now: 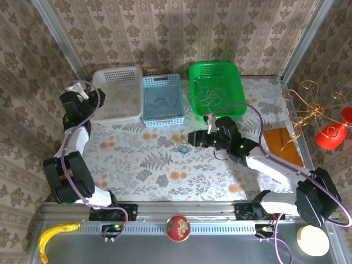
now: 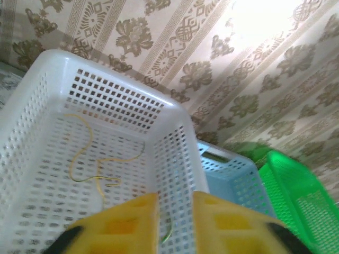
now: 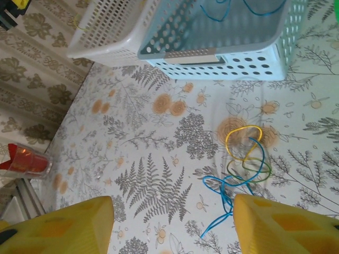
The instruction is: Untangle the cables
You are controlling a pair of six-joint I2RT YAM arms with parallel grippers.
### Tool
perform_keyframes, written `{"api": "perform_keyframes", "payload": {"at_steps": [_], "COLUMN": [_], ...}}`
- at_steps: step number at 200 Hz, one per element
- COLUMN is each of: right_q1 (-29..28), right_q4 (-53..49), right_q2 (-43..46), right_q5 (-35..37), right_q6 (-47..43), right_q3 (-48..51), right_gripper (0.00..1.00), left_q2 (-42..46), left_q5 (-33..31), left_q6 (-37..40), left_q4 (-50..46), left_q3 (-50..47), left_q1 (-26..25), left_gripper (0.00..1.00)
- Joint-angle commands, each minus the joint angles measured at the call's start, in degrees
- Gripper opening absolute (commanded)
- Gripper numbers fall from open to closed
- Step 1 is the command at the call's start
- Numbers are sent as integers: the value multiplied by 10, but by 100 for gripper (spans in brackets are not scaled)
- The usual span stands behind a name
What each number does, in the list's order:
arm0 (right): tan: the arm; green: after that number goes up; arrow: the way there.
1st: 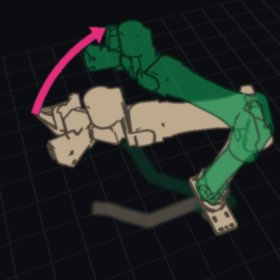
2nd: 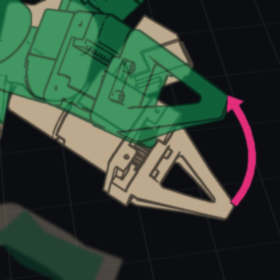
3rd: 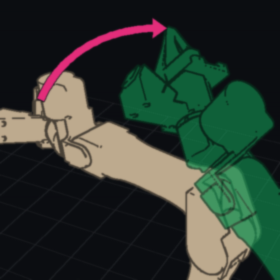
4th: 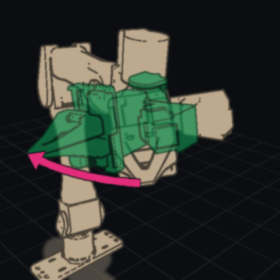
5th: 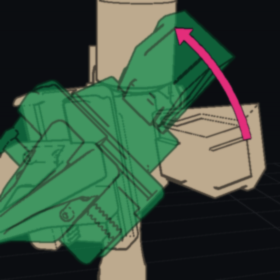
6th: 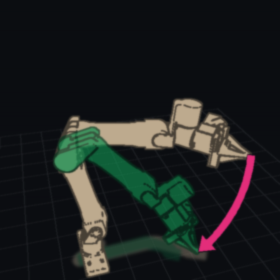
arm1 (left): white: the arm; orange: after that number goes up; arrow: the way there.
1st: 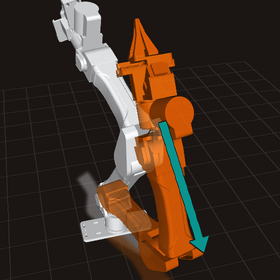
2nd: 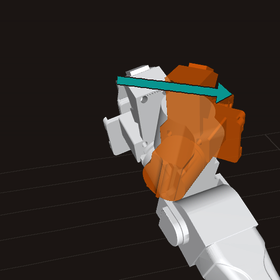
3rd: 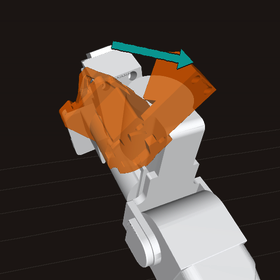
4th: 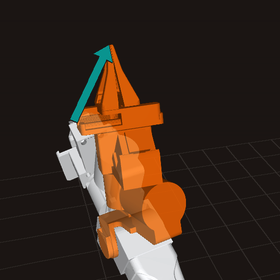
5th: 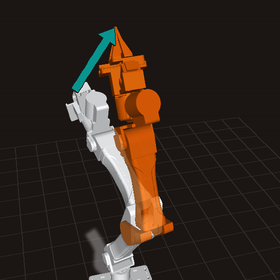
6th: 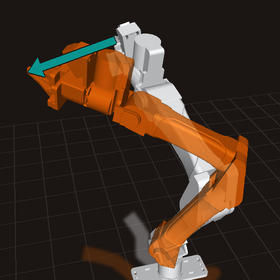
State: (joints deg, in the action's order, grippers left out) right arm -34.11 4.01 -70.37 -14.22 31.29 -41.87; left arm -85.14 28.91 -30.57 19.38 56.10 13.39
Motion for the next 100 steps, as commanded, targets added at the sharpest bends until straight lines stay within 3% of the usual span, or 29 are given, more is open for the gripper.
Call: {"api": "perform_keyframes", "payload": {"at_steps": [1,27,86,100], "right_q1": [0,1,-2,-4], "right_q4": [-20,-29,-42,-49], "right_q2": [4,2,-45,-60], "right_q5": [26,33,41,45], "right_q6": [0,-4,-15,-16], "right_q3": [9,10,-17,-29], "right_gripper": [62,63,62,62], "left_q2": [-17,-14,40,58], "left_q5": [9,13,45,51], "left_q6": [17,22,13,12], "left_q4": [-10,-20,-58,-76], "left_q3": [35,42,51,49], "left_q1": [2,2,-22,-42], "left_gripper": [49,72,99,100]}}
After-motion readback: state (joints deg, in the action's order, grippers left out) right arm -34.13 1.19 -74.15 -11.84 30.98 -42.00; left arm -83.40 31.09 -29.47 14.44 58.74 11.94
